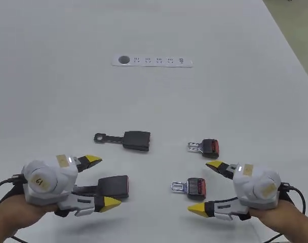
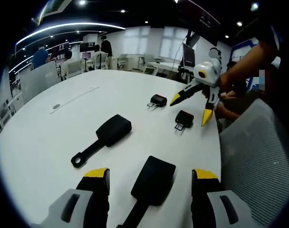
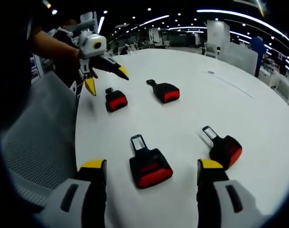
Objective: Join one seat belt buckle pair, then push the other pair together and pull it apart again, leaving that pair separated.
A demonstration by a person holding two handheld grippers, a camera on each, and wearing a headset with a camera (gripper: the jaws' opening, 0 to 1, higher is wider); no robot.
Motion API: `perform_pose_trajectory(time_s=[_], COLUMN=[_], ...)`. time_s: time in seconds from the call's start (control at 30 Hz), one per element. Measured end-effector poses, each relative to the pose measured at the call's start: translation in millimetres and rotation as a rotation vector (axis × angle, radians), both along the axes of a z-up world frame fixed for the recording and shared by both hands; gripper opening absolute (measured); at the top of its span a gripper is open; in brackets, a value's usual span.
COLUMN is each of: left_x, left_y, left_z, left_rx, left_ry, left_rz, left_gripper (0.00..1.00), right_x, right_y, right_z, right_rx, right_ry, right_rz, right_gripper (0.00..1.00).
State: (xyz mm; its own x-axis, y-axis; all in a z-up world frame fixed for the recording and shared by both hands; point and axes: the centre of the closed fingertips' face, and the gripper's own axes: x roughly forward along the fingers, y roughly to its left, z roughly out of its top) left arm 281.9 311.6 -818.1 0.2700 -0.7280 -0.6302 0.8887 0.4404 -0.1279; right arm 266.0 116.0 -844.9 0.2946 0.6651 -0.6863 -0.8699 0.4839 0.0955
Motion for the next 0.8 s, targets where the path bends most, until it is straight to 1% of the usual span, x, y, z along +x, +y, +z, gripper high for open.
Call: perform_pose_trajectory(time_s=[0.03, 0.07, 0.1, 0.17, 0.2, 0.3, 0.37, 0.43, 0.5, 0.53, 0.6, 0.63, 0.7, 0.73, 0.77, 0.8], left_x=[-1.1, -2.3, -5.0, -9.2, -9.1, -8.1, -9.7, -9.6, -8.1, -8.4, -10.3, -10.3, -9.8, -5.8, -6.9, -6.7], left_y=[-0.3, -0.2, -0.1, -3.2, -4.4, -4.0, -4.2, -4.8, -4.1, -2.8, -2.8, -2.9, -3.0, -5.0, -3.5, -3.9], left_z=[-2.7, -5.1, -9.7, -14.3, -14.8, -21.7, -25.9, -29.5, -33.2, -36.2, -38.7, -39.1, -41.1, -39.6, -41.1, -41.1], left_rx=[0.009, 0.027, 0.054, 0.060, 0.059, 0.074, 0.095, 0.101, 0.107, 0.123, 0.141, 0.143, 0.150, 0.153, 0.174, 0.174], left_ry=[-0.001, -0.011, -0.014, 0.007, 0.006, 0.005, 0.009, 0.011, 0.015, 0.014, 0.011, 0.011, 0.007, -0.041, -0.036, -0.033], left_rz=[-0.014, -0.037, -0.064, -0.083, -0.084, -0.101, -0.128, -0.141, -0.146, -0.159, -0.186, -0.190, -0.199, -0.222, -0.220, -0.220], left_gripper=[0.71, 0.70, 0.68, 0.66, 0.66, 0.63, 0.62, 0.61, 0.59, 0.58, 0.56, 0.55, 0.52, 0.51, 0.49, 0.47], right_x=[-0.5, -0.7, 0.0, -1.4, -2.0, -4.4, -5.7, -6.0, -8.3, -9.9, -10.4, -10.9, -10.1, -9.5, -9.6, -8.8], right_y=[-0.2, -0.5, -1.1, -0.2, -0.2, 0.0, 0.5, 0.7, 0.8, 1.4, 2.5, 2.3, 2.8, 2.8, 2.1, 2.2], right_z=[-1.6, -2.8, -4.2, -5.1, -6.2, -9.1, -9.6, -10.7, -13.3, -13.6, -13.4, -13.6, -13.2, -13.2, -13.3, -13.4], right_rx=[-0.002, -0.006, -0.007, -0.005, -0.011, -0.020, -0.021, -0.028, -0.038, -0.041, -0.047, -0.049, -0.045, -0.043, -0.044, -0.044], right_ry=[0.010, 0.018, 0.021, 0.031, 0.035, 0.050, 0.065, 0.062, 0.071, 0.076, 0.063, 0.065, 0.065, 0.065, 0.073, 0.069], right_rz=[0.006, 0.009, 0.015, 0.037, 0.047, 0.084, 0.099, 0.126, 0.151, 0.168, 0.195, 0.196, 0.200, 0.200, 0.198, 0.203], right_gripper=[0.77, 0.75, 0.74, 0.74, 0.74, 0.70, 0.65, 0.63, 0.62, 0.61, 0.58, 0.58, 0.56, 0.54, 0.52, 0.48])
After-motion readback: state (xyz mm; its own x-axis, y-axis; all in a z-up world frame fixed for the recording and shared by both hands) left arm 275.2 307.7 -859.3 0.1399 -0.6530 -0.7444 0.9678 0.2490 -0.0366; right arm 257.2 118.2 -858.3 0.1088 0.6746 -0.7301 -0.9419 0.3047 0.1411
